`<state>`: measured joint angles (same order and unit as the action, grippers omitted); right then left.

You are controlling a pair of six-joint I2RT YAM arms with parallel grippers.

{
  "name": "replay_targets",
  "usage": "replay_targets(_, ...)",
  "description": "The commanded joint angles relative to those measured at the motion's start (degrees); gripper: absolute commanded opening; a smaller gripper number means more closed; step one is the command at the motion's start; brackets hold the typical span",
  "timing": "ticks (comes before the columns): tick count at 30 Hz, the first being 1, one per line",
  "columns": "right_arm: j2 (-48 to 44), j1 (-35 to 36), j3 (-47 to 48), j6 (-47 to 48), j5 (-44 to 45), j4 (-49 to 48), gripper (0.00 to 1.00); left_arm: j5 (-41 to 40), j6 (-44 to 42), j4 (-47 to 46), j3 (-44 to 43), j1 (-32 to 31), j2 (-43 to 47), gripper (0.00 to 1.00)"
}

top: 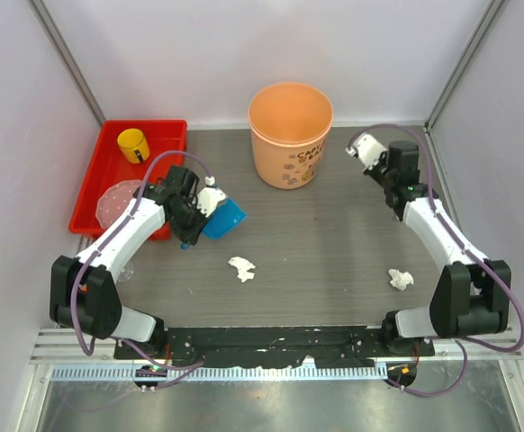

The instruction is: Sweep away the paper scraps from the table

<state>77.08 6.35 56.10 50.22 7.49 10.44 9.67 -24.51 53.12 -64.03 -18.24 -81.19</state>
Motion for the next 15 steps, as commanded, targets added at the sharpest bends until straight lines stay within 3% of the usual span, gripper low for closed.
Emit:
replay_targets(1, 6.58, -7.55, 6.47, -3.63, -2.03, -12.77, 0.01, -1.32, -1.77, -1.35, 2.06, 0.40, -0.64, 0.00)
replay_targets(5, 15.80, -10.65, 13.05, -4.43, -3.09, -16.24, 0.01, -2.55, -1.94, -1.36, 2.60, 0.31, -1.34, 0.00)
replay_targets(10, 27.06, -10.74, 17.38, 9.61, 0.08, -9.14, 0.01, -3.96, -1.68, -1.70, 1.37, 0.31, -3.27, 0.00)
replay_targets(13, 25.50, -10.39, 13.09, 21.97, -6.42, -3.08, 0.01, -3.96, -1.50, -2.23, 0.84, 0.31, -4.68, 0.00)
replay_targets(15, 21.81, -9.17, 8.17, 24.92, -5.65, -1.13, 0.01, -3.78, -1.59, -2.58, 0.57, 0.40, -5.73, 0.00)
